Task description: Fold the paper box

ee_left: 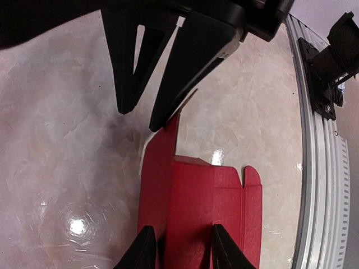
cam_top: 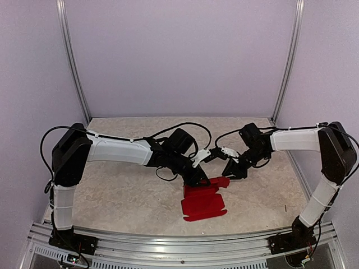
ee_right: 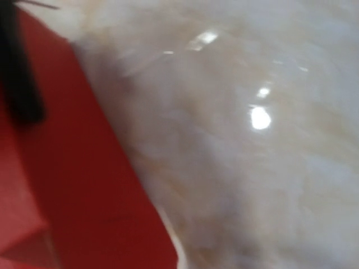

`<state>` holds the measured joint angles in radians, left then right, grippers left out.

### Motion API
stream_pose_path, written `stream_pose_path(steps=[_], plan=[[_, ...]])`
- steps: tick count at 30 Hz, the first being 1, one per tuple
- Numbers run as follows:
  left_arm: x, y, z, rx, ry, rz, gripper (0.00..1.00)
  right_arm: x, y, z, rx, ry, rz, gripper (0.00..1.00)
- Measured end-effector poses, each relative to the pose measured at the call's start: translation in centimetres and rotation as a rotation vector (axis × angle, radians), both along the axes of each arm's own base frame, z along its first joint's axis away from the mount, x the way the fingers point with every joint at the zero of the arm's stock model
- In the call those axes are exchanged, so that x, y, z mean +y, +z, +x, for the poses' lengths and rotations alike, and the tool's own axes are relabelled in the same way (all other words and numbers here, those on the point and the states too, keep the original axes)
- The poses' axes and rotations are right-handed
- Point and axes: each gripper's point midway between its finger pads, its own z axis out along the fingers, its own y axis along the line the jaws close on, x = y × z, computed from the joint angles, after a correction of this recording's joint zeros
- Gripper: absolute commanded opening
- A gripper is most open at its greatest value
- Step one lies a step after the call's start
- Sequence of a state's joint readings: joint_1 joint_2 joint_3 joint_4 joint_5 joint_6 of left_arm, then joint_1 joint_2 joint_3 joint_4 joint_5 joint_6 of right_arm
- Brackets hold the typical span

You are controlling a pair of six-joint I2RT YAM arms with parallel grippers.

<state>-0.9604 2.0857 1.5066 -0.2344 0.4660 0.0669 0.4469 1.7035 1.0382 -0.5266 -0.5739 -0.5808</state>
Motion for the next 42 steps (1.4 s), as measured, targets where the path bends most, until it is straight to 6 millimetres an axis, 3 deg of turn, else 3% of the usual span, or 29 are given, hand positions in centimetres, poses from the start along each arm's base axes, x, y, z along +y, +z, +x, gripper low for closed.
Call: stream_pose_path(steps=[6,18,26,32,42], plan=[[0.1,-0.8,-0.2,0.021,0.014,-0.009,0.34,0.9,0.2,-1.4,0.011,0.069,0.036,0.28],[0.1,-1.0,-1.3,0.051,-0.009,-0.075,0.31,0.6,0.1,-3.0,0.047,0.135,0.038,0.37],[1.4,-1.2,-1.8,0.081,0.028,-0.098,0.30,0.7,0.4,-5.0,0.101,0.200,0.076,0.38],[2.0,-1.1,-1.9,0.080,0.055,-0.102,0.30,1.2,0.8,-5.3,0.120,0.209,0.110,0.38],[1.9,-1.1,-1.8,0.083,0.070,-0.104,0.30,3.3,0.5,-6.7,0.138,0.257,0.119,0.36]])
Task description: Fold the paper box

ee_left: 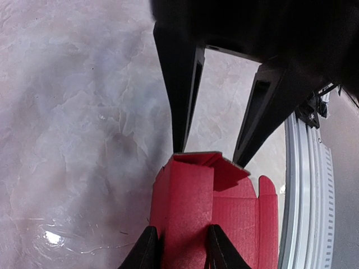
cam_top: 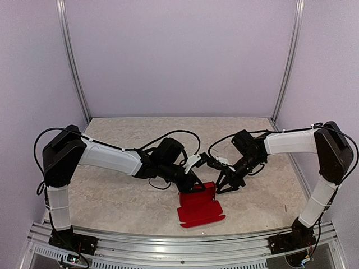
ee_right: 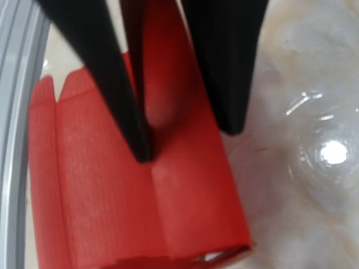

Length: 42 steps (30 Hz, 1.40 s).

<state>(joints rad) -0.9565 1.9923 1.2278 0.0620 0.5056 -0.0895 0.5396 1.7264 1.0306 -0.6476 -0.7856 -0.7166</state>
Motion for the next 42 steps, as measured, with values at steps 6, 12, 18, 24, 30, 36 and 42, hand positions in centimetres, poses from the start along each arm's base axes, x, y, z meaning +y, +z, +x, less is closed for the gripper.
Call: stream_pose_path(steps=[6,12,18,24,30,36,42], plan=[[0.0,0.0,0.3,-0.001,0.021,-0.005,0.31,0.8,-0.3,0.6,-0.011,-0.041,0.004,0.37],[0.0,0.0,0.5,0.001,0.031,-0.012,0.31,1.2,-0.8,1.0,-0.055,-0.087,0.019,0.38],[0.2,0.0,0.9,0.006,0.048,-0.024,0.31,1.9,-0.9,2.0,-0.112,-0.137,0.023,0.38],[0.5,0.1,1.4,0.024,0.071,-0.036,0.31,2.7,-1.2,2.9,-0.171,-0.192,0.025,0.37],[0.9,0.1,2.0,0.065,0.097,-0.066,0.31,3.7,-1.5,3.8,-0.251,-0.253,0.020,0.19],[1.5,0.2,3.1,0.115,0.150,-0.092,0.31,3.9,-1.5,5.9,-0.353,-0.380,-0.036,0.09],[1.6,0.4,4.3,0.182,0.246,-0.136,0.31,4.1,-1.5,7.6,-0.379,-0.498,-0.080,0.05]])
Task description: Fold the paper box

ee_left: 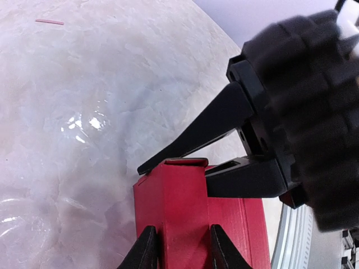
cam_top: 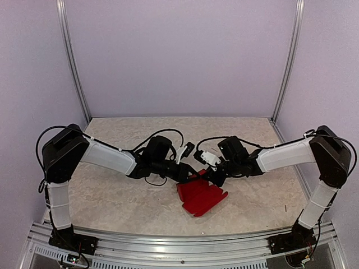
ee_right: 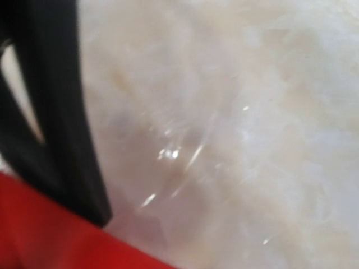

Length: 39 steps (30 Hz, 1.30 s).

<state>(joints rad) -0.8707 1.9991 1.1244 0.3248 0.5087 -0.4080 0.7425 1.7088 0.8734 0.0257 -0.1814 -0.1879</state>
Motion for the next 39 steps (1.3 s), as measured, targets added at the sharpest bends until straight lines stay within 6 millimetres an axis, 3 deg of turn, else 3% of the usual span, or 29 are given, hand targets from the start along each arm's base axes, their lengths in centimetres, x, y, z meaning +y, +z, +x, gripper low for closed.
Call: stream_pose_path(steps=[5,9,14,26,39], plan=[[0.1,0.1,1.1,0.048,0.072,-0.027,0.31,0.2,0.0,1.1,0.004,-0.051,-0.004,0.02],[0.0,0.1,1.2,0.064,0.100,-0.030,0.30,0.2,0.0,1.0,0.010,-0.057,-0.001,0.17],[-0.2,0.0,0.9,0.076,0.109,-0.027,0.29,0.0,0.1,0.4,0.038,-0.025,0.000,0.20],[0.0,0.5,0.4,0.057,0.111,-0.068,0.29,-2.3,1.2,1.5,0.138,-0.024,0.103,0.11],[0.0,0.9,0.6,0.078,0.133,-0.089,0.29,-2.5,0.9,1.8,0.136,-0.045,0.093,0.00]])
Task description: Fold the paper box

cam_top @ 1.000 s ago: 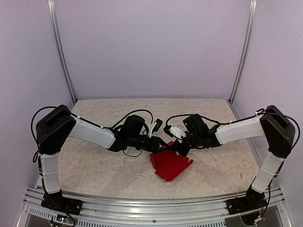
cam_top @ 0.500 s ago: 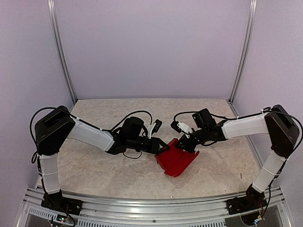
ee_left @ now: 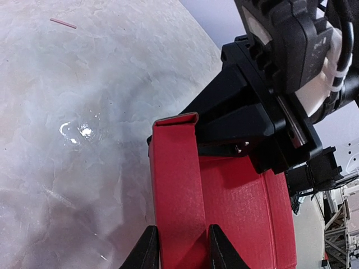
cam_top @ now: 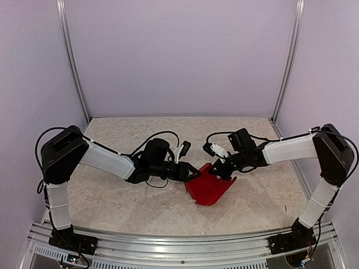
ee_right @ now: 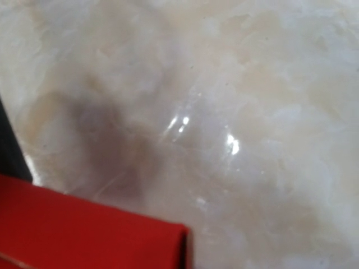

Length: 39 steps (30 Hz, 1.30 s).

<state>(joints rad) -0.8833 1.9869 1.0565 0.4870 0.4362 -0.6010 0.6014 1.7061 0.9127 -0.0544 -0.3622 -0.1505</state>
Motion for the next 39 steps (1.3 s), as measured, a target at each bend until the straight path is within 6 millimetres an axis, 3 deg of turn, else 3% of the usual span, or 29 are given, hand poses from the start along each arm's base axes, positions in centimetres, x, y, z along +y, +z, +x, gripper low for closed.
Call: stream_pose_path(steps=[12,21,25,39], plan=[[0.4,-0.4,0.6,0.063,0.049,-0.011,0.25,1.0,0.0,1.2,-0.115,-0.074,-0.173,0.05],[0.6,-0.6,1.0,0.072,0.078,-0.009,0.23,0.0,1.0,1.2,-0.093,-0.034,-0.128,0.20],[0.7,-0.6,1.1,0.075,0.081,-0.018,0.23,-0.3,1.4,1.3,-0.071,-0.017,-0.085,0.22],[0.6,-0.5,1.2,0.091,0.079,-0.039,0.24,-0.2,1.5,1.2,-0.025,0.006,-0.027,0.09]])
